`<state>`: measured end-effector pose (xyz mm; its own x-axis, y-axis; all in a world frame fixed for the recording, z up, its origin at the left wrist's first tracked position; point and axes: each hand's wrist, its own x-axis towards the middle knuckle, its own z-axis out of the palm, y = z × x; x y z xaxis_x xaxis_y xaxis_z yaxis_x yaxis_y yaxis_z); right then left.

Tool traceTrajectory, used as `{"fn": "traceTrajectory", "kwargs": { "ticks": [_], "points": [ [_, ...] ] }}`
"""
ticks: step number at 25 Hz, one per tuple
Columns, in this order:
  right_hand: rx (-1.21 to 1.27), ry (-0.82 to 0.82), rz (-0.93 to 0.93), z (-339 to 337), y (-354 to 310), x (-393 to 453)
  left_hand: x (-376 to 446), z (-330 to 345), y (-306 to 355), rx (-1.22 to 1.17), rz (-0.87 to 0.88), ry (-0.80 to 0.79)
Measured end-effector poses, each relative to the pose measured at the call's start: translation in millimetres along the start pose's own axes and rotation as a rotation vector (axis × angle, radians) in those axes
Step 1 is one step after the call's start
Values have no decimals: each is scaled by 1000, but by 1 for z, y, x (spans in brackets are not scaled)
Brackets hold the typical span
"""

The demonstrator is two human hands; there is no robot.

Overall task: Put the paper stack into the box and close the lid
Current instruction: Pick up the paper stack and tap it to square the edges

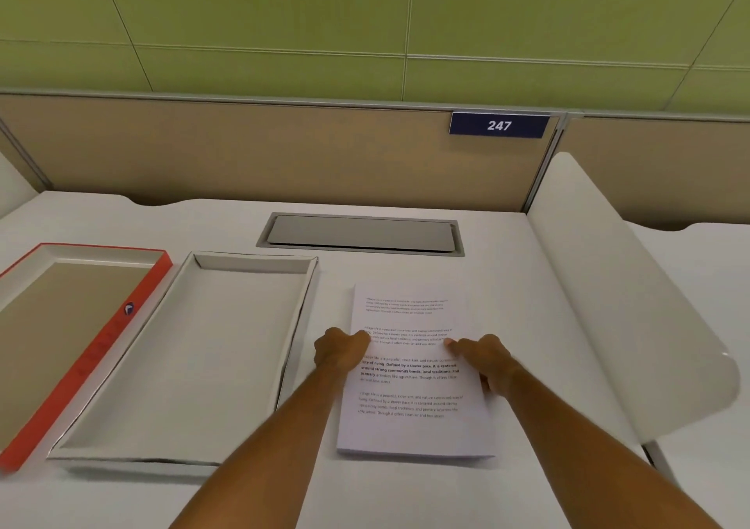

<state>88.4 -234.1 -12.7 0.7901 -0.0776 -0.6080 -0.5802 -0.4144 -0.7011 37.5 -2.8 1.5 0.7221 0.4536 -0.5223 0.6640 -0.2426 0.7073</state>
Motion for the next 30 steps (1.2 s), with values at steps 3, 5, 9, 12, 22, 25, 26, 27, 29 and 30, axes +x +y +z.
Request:
{"fn": "traceTrajectory", "kwargs": {
  "ticks": [3,5,9,12,22,25,26,27,29,30],
  "points": [
    [-7,-24,-10,0,1,5,3,-2,3,-5,0,-27],
    [-16,-10,-40,-1,-2,1,5,-3,3,14,11,-36],
    [83,-60,-52,-4,-10,-7,9,-2,0,37,41,-35],
    [166,-99,-32,-9,-11,-8,14,-5,-1,-39,44,-65],
    [171,-62,-1,-18,-10,-4,33,-17,-9,-237,-47,-164],
    [140,-61,-83,-22,-17,-8,27,-21,-2,-227,28,-169],
    [139,-70,-129,-26,-20,-11,23,-24,3,-226,73,-169],
    [146,-77,-183,-30,-24,-14,18,-28,8,-227,127,-163],
    [171,-65,-300,-42,-36,-23,8,-37,22,-222,255,-124],
    [185,-53,-358,-47,-42,-27,3,-42,29,-220,320,-95]
  ]
}}
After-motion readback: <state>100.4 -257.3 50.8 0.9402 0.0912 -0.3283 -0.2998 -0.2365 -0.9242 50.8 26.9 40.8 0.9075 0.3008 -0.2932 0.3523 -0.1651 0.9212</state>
